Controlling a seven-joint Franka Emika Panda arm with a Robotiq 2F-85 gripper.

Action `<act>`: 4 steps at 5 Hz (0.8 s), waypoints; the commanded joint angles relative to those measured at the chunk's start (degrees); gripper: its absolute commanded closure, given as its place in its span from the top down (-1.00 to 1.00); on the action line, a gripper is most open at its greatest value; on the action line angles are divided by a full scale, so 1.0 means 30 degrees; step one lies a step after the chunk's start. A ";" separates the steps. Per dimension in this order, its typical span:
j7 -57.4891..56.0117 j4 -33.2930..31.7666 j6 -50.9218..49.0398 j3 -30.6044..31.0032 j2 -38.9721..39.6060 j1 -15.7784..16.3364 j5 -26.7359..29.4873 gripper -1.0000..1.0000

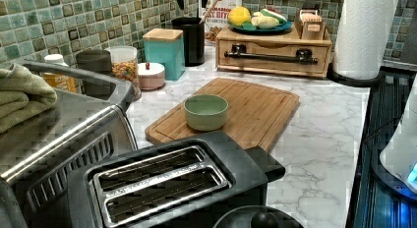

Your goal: Open the drawer.

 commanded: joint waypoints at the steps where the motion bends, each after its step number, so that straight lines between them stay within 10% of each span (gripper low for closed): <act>1: -0.1474 -0.1426 0.1415 -0.0149 -0.0597 -0.0220 0.0805 1.00; 4: -1.4400 -0.3697 0.1909 -0.1627 -0.1730 -0.1301 -0.0811 1.00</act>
